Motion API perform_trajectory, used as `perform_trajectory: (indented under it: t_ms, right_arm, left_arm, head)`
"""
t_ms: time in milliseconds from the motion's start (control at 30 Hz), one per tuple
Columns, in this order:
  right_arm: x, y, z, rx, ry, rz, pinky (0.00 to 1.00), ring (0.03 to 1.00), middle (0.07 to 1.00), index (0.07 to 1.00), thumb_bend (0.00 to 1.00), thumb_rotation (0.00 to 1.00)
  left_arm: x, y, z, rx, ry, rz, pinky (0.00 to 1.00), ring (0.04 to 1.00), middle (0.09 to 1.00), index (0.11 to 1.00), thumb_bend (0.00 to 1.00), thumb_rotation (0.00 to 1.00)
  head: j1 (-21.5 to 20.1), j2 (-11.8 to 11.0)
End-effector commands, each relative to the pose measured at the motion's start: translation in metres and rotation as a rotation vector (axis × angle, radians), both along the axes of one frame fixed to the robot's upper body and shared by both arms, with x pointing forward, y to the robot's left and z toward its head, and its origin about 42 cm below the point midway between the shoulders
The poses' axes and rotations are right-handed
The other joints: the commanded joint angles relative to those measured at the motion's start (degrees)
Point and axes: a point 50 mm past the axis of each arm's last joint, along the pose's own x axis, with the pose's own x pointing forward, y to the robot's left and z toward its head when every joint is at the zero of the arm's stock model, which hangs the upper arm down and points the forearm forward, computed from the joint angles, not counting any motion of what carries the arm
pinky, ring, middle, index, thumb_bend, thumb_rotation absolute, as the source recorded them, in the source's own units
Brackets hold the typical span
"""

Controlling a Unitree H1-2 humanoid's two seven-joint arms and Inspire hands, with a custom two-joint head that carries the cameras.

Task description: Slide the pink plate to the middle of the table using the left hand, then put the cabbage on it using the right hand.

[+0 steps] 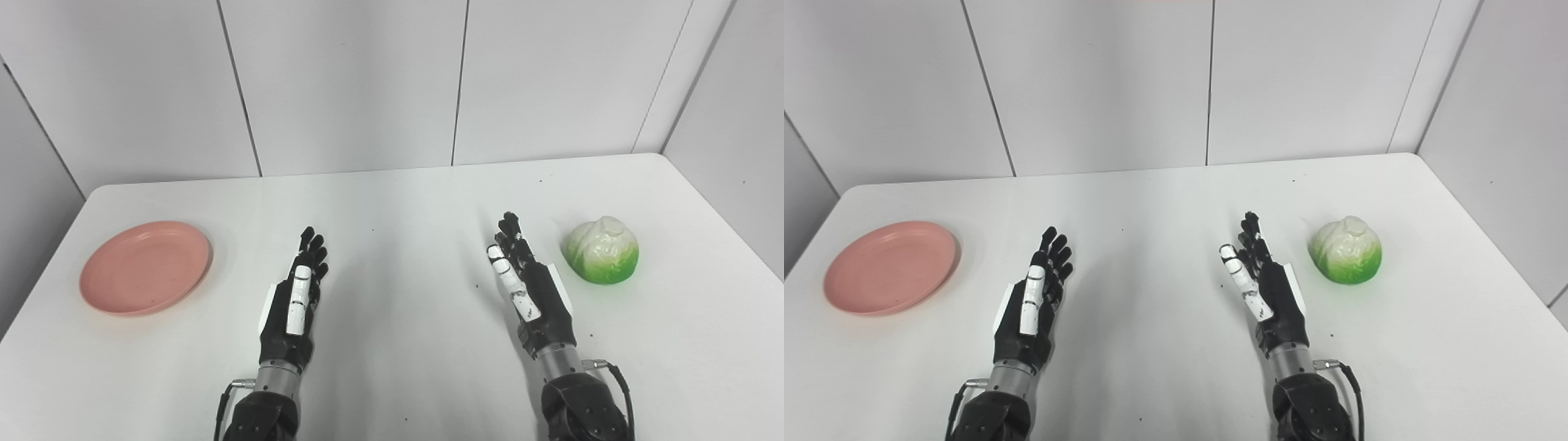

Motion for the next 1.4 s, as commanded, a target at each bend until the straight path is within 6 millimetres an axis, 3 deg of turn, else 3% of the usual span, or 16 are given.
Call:
perform_trajectory:
  t_ms: [0, 33, 100, 200, 467, 667, 933, 1233, 1367]
  right_arm:
    - [0.000, -0.005, 0.015, -0.007, -0.061, 0.007, 1.00, 1.000, 1.000, 1.000, 0.61, 0.75]
    - [0.000, -0.009, 0.013, 0.010, -0.059, 0.012, 1.00, 1.000, 1.000, 1.000, 0.61, 0.76]
    - [0.000, -0.014, 0.009, 0.018, -0.053, 0.018, 1.00, 1.000, 1.000, 1.000, 0.62, 0.74]
    - [-0.002, -0.021, 0.006, -0.017, -0.042, 0.020, 1.00, 1.000, 1.000, 1.000, 0.65, 0.80]
    - [-0.004, -0.033, 0.005, -0.062, -0.037, -0.005, 1.00, 1.000, 1.000, 1.000, 0.59, 0.85]
    - [-0.008, -0.034, 0.010, -0.064, -0.025, -0.010, 1.00, 1.000, 1.000, 1.000, 0.54, 0.88]
    - [-0.010, -0.034, 0.014, -0.047, -0.015, -0.013, 1.00, 1.000, 1.000, 1.000, 0.50, 0.88]
    - [-0.010, -0.032, 0.017, -0.031, -0.019, -0.013, 1.00, 1.000, 1.000, 1.000, 0.48, 0.87]
    - [-0.010, -0.030, 0.019, -0.028, -0.027, -0.016, 1.00, 1.000, 1.000, 1.000, 0.46, 0.88]
  left_arm:
    - [0.000, -0.012, 0.010, -0.010, -0.039, -0.019, 1.00, 1.000, 1.000, 1.000, 0.64, 1.00]
    - [0.000, -0.018, 0.013, -0.024, -0.048, -0.016, 1.00, 1.000, 1.000, 1.000, 0.64, 1.00]
    - [0.003, -0.027, 0.019, -0.043, -0.067, -0.015, 1.00, 1.000, 1.000, 1.000, 0.61, 1.00]
    - [0.010, -0.033, 0.028, -0.057, -0.083, -0.012, 1.00, 1.000, 1.000, 1.000, 0.62, 1.00]
    - [0.049, 0.004, 0.076, -0.039, -0.122, 0.030, 1.00, 1.000, 0.995, 0.984, 0.68, 0.99]
    - [0.072, 0.055, 0.100, -0.072, -0.163, 0.236, 0.92, 0.912, 0.904, 0.904, 0.67, 0.96]
    - [0.098, 0.133, 0.106, 0.006, -0.209, 0.492, 0.80, 0.816, 0.813, 0.812, 0.70, 1.00]
    - [0.107, 0.225, 0.112, 0.063, -0.212, 0.708, 0.78, 0.716, 0.713, 0.717, 0.71, 1.00]
    - [0.108, 0.258, 0.108, 0.101, -0.189, 0.750, 0.83, 0.722, 0.714, 0.715, 0.73, 1.00]
  head:
    - [4.0, -1.3]
    - [7.3, -2.2]
    - [9.6, -3.4]
    - [11.7, -4.3]
    - [16.5, -7.1]
    - [17.6, -7.9]
    - [18.0, -8.4]
    - [17.9, -8.6]
    - [17.9, -8.6]
